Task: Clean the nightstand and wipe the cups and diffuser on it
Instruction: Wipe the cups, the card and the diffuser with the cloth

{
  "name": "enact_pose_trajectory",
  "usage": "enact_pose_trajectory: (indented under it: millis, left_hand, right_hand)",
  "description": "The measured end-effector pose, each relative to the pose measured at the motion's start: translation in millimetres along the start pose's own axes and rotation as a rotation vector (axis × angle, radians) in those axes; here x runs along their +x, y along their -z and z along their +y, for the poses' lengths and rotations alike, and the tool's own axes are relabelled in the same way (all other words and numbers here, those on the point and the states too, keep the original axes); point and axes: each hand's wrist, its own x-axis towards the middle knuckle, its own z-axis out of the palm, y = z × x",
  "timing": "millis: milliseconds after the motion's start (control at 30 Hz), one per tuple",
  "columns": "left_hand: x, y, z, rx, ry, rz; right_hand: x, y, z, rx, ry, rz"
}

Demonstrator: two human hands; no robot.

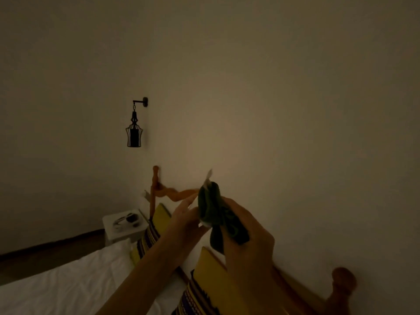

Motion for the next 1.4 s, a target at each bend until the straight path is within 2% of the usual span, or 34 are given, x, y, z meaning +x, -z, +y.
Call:
enact_pose_trajectory:
  millis: [67,100,167,267,333,400,467,500,600,633,700,767,833,867,933,1000,1067,1167,1267,1333,1400]
  left_hand:
    - [8.9,7.8,10.6,-0.002,-0.013,0.079]
    - [11.2,11.4,18.2,-0.027,0.034,0.096]
    - [9.6,26.8,20.3,0.027,0.026,0.000]
    - [9.3,34.2,21.0,0.144,0.050,-0.002]
    - [11.0,36.4,20.7,0.074,0.010,0.008]
    - [13.8,39.6,23.0,-0.083,-0.050,0.045]
    - [16.5,41.3,24.3,-0.225,-0.105,0.049]
    - [17.6,41.9,23.7,-0.279,-0.115,0.046]
    - [18.5,46.2,23.3,-0.362,-0.077,-0.006]
    - [17.0,46.9,24.2,-0.336,-0.079,-0.046]
    - [14.0,48.7,27.5,-0.280,-0.077,-0.106]
    - [13.9,48.1,32.3,-0.205,-0.059,-0.086]
    - [16.1,47.6,34.8,-0.158,-0.041,-0.028]
    - [17.5,48.2,34.7,-0.160,-0.026,0.015]
    - [20.5,51.2,33.3,-0.175,-0.001,0.077]
    - [22.7,55.9,29.1,-0.205,0.001,0.053]
    - [23.1,58.9,27.4,-0.224,0.006,0.013]
    - [23.7,62.2,28.3,-0.217,-0.001,-0.028]
    - [25.4,62.6,31.9,-0.151,-0.033,-0.062]
    - [25.4,60.4,32.1,-0.116,-0.059,-0.092]
    - [25.4,57.4,30.1,-0.120,-0.071,-0.101]
  right_hand:
    - [8.1,-4.8,-2.6,0.036,-0.012,0.023]
    - [14.5,-5.6,-2.8,0.057,-0.034,0.009]
    - [29.1,-5.1,2.4,0.049,-0.090,-0.046]
    - [40.9,-12.5,14.3,-0.026,-0.147,-0.105]
    - [36.5,-18.8,16.6,-0.039,-0.148,-0.078]
    - [25.3,-23.3,18.6,-0.077,-0.045,-0.037]
    - [10.9,-34.3,14.4,-0.080,0.056,-0.081]
    - [5.0,-41.5,8.5,-0.063,0.097,-0.110]
    - [-3.8,-54.8,1.5,-0.024,0.145,-0.053]
    - [-0.4,-55.4,1.2,-0.008,0.093,-0.070]
    - [10.4,-55.0,2.8,0.133,-0.126,-0.136]
    - [21.9,-58.1,14.7,0.230,-0.297,-0.081]
    - [25.0,-66.9,16.8,0.200,-0.338,-0.067]
    - [23.1,-70.7,14.9,0.189,-0.284,-0.055]
    - [13.2,-75.7,13.9,0.101,-0.048,-0.024]
    - [3.1,-76.8,16.3,-0.118,0.224,-0.056]
    - [1.2,-74.1,23.5,-0.253,0.344,-0.086]
    - [4.6,-65.4,26.6,-0.333,0.406,-0.117]
    - [9.2,-62.0,23.1,-0.304,0.469,-0.117]
    - [18.3,-64.6,19.3,-0.163,0.382,-0.072]
    - [29.6,-68.3,14.2,0.018,0.181,-0.026]
